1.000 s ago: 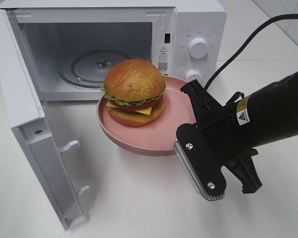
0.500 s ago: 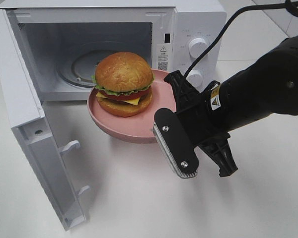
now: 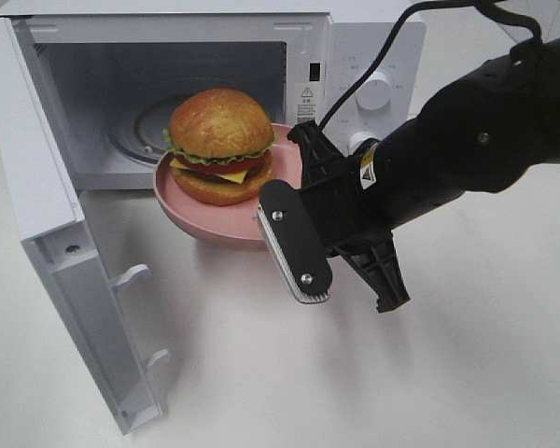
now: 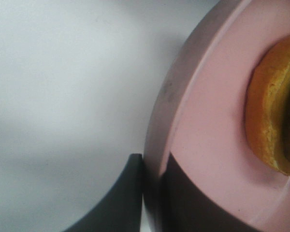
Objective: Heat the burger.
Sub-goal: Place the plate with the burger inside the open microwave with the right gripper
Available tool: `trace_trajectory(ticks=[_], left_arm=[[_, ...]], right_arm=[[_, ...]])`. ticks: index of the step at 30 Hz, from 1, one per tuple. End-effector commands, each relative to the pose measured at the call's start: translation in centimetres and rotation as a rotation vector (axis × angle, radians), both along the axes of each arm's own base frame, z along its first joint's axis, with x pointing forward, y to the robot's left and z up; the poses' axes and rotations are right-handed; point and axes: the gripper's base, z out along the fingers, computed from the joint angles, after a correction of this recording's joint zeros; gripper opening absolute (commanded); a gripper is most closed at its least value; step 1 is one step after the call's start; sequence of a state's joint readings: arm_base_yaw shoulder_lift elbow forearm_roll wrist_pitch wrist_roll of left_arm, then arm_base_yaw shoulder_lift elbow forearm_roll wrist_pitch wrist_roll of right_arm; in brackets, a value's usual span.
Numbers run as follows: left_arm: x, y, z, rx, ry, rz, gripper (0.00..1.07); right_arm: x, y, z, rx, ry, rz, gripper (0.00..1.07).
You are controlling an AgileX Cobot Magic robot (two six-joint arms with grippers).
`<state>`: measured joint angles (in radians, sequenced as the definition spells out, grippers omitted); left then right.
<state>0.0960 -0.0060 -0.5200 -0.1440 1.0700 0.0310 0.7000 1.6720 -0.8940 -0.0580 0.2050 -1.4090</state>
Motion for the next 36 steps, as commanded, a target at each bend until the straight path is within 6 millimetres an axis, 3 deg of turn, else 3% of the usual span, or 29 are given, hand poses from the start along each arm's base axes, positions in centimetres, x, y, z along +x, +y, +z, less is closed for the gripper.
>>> trace_trajectory(ticks=[1, 28, 36], left_arm=[[-0.2, -0.1, -0.1, -0.005, -0.013, 0.003, 1.00], [-0.2, -0.1, -0.1, -0.005, -0.013, 0.003, 1.00], [-0.2, -0.1, -0.1, -0.005, -0.013, 0.003, 1.00]], right_arm=[[1.1, 1.0, 1.4, 0.072, -0.078, -0.002, 0.00], [5.2, 4.3, 1.4, 0.114, -0.079, -0.069, 0.00], [6.5, 5.3, 0.5, 0.088, -0.064, -0.070, 0.00]])
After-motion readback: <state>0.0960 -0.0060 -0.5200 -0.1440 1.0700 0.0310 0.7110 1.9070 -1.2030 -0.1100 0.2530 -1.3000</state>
